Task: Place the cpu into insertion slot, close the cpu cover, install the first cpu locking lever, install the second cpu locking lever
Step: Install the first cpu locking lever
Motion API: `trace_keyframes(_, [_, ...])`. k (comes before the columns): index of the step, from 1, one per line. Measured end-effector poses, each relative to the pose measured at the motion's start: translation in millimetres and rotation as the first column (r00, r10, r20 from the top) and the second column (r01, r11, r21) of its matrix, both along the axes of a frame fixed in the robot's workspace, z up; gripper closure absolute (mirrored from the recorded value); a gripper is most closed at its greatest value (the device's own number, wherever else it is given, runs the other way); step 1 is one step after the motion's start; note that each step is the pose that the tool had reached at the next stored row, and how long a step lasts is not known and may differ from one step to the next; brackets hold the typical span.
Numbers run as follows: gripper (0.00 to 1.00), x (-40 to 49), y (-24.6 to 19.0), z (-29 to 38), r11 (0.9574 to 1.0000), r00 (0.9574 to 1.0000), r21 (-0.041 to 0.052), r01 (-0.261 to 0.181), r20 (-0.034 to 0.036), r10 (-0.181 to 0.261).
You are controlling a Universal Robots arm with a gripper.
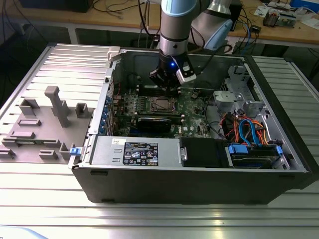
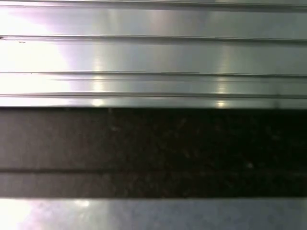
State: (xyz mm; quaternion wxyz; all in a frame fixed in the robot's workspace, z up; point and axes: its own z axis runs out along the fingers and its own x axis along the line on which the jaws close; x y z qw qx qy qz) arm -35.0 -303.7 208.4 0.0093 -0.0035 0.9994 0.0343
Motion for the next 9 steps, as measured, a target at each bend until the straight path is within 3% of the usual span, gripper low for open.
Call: trace_keyframes(9, [0.89, 0.0, 0.1, 0.3, 1.0, 1.0, 0.0001, 0.001, 0.0001, -0.001])
